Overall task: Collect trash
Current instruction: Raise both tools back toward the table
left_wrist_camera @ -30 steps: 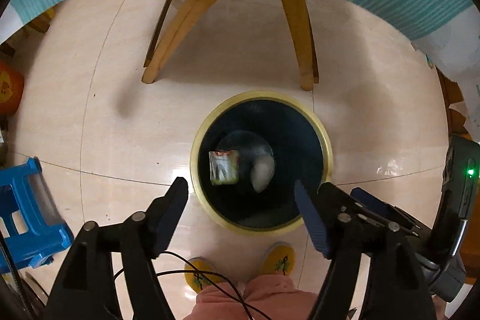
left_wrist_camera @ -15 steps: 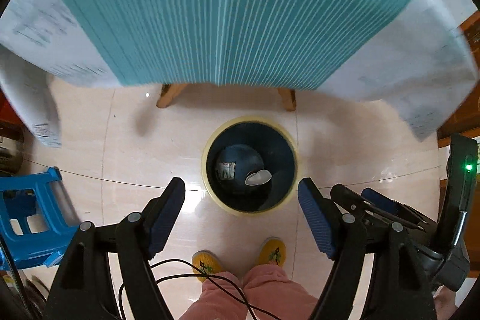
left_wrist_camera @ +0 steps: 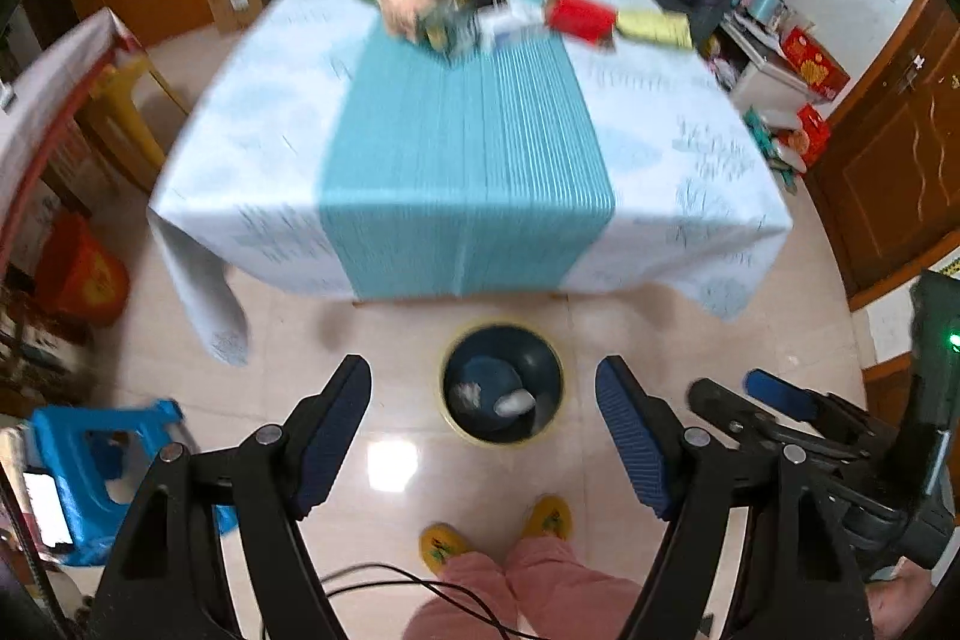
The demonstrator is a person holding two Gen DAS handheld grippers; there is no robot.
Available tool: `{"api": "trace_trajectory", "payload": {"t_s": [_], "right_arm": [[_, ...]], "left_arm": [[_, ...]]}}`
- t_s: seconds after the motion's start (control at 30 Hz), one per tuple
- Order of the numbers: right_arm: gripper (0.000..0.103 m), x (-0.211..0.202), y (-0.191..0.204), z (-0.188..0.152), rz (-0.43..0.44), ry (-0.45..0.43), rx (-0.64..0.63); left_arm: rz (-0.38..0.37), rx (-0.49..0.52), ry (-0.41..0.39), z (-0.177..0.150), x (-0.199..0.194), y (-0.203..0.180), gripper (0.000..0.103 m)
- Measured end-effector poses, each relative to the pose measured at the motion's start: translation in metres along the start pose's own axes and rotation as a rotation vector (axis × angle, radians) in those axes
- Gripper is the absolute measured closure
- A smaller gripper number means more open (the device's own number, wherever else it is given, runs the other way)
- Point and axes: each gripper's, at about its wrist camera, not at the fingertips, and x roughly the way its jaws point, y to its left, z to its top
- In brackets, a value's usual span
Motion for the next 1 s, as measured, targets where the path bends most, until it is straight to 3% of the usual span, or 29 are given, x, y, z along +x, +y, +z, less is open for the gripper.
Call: {"api": "trace_trajectory", "payload": {"t_s": [0.23,0.43,0.73,1.0], "right_arm": [[0.033,-0.073,0.032,0.012,-0.007,-0.162,-0.054],[0.033,-0.111,0.053,0.023,-0.011,-0.26,-0.066],[0.033,-0.13,0.064,0.038,-0.029,-0.312,-0.064],[0.033,-0.125,0.05,0.08,-0.029,-0.315,-0.057]], "left_arm": [[0.068,0.019,-0.171,0.026,-0.077,0.015,0.027],[0.08,0.035,-0.26,0.035,-0.111,0.026,0.028],[0.062,0.101,-0.324,0.051,-0.123,0.019,0.028],[0.014,0.11,-0.303,0.091,-0.102,-0.001,0.028]]}}
